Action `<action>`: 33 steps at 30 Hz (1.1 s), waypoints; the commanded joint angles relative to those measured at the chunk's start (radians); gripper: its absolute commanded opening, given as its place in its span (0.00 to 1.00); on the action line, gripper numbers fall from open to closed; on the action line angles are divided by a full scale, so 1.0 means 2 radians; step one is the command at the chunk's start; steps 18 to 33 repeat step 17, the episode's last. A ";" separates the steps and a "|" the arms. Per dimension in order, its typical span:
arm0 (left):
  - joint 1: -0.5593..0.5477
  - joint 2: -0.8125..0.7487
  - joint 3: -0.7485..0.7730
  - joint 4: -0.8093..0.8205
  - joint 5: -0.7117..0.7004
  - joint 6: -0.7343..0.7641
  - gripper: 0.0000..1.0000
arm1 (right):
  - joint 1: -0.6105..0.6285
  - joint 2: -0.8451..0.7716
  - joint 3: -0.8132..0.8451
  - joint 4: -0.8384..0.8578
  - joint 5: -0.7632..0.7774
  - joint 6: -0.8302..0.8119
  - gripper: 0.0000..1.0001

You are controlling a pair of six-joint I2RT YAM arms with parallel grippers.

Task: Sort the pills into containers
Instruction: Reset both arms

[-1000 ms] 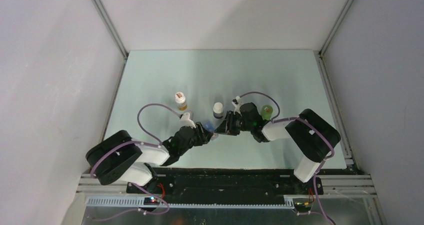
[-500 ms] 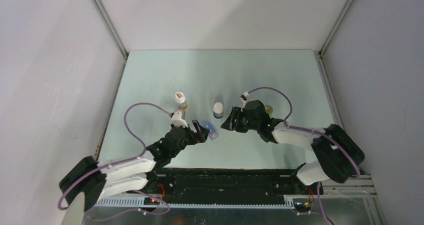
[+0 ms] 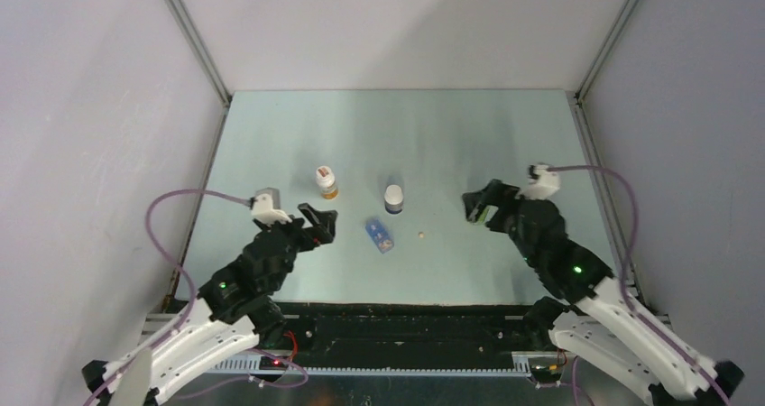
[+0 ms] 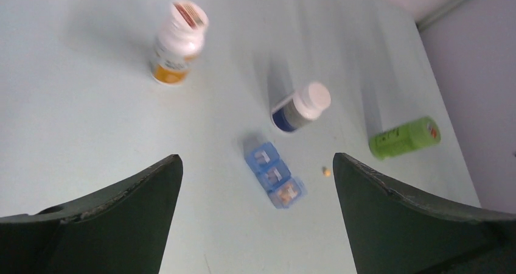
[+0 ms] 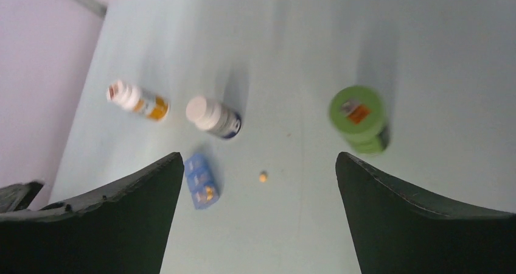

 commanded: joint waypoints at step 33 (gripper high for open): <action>0.000 -0.099 0.171 -0.185 -0.121 0.065 0.99 | 0.005 -0.200 0.208 -0.214 0.176 -0.091 0.99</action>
